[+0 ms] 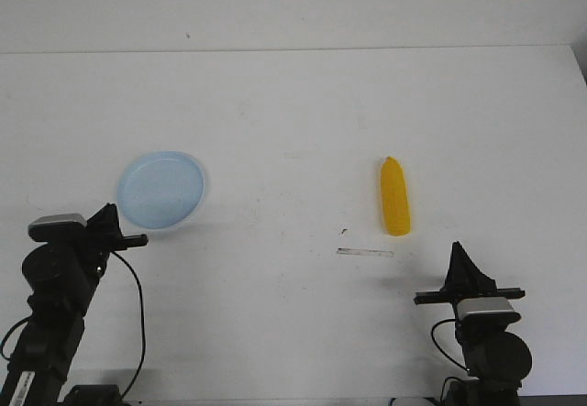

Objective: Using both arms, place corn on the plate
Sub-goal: 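Reach the left gripper forward to the edge of the blue plate, then lower the left gripper against the plate rim nearest the robot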

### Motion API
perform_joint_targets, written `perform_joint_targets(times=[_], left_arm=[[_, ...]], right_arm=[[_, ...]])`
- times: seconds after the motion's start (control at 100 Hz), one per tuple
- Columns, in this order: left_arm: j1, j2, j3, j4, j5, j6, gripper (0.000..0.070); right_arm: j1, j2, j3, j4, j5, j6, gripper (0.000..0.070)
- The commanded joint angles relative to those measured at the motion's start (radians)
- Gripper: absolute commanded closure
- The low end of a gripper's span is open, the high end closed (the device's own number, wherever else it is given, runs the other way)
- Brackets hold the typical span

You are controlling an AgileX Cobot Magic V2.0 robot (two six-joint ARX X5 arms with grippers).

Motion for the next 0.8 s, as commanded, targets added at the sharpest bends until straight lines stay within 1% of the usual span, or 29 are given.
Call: perform_joint_targets(times=[0.0,0.15,0.21,0.4,0.45,0.51,0.66,0.72,0.79], left_arm=[[0.000,0.045,0.037,0.016,0.003,-0.001,0.0699],[0.016,0.167,0.124,0.013,-0.001,0.002,0.0699],[0.023,0.213,0.170,-0.004,0.000,-0.013,0.0699],[0.068,0.337,0.330,-0.196,0.006,-0.166,0.0699],[0.089,0.364,0.361,-0.244,0.015,-0.194,0.0699],[0.119,0.396,0.391,-0.299,0.055,-0.212,0.0699],[0.214,0.475,0.432,-0.380,0.191,-0.211,0.0699],[0.252,0.504,0.433,-0.388,0.261,-0.210,0.0699],[0.299,0.539,0.433,-0.396,0.364,-0.211,0.0699]], right_arm=[[0.001,0.000,-0.002,0.011,-0.001,0.010,0.0692],[0.001,0.000,-0.002,0.011,-0.001,0.010,0.0691],[0.001,0.000,-0.002,0.011,-0.001,0.010,0.0692],[0.001,0.000,-0.002,0.011,-0.001,0.010,0.0692],[0.001,0.000,-0.002,0.011,-0.001,0.010,0.0692],[0.001,0.000,-0.002,0.011,-0.001,0.010,0.0692],[0.001,0.000,-0.002,0.011,-0.001,0.010,0.0692],[0.001,0.000,-0.002,0.010,-0.001,0.010,0.0692],[0.001,0.000,-0.002,0.011,-0.001,0.010,0.0692]])
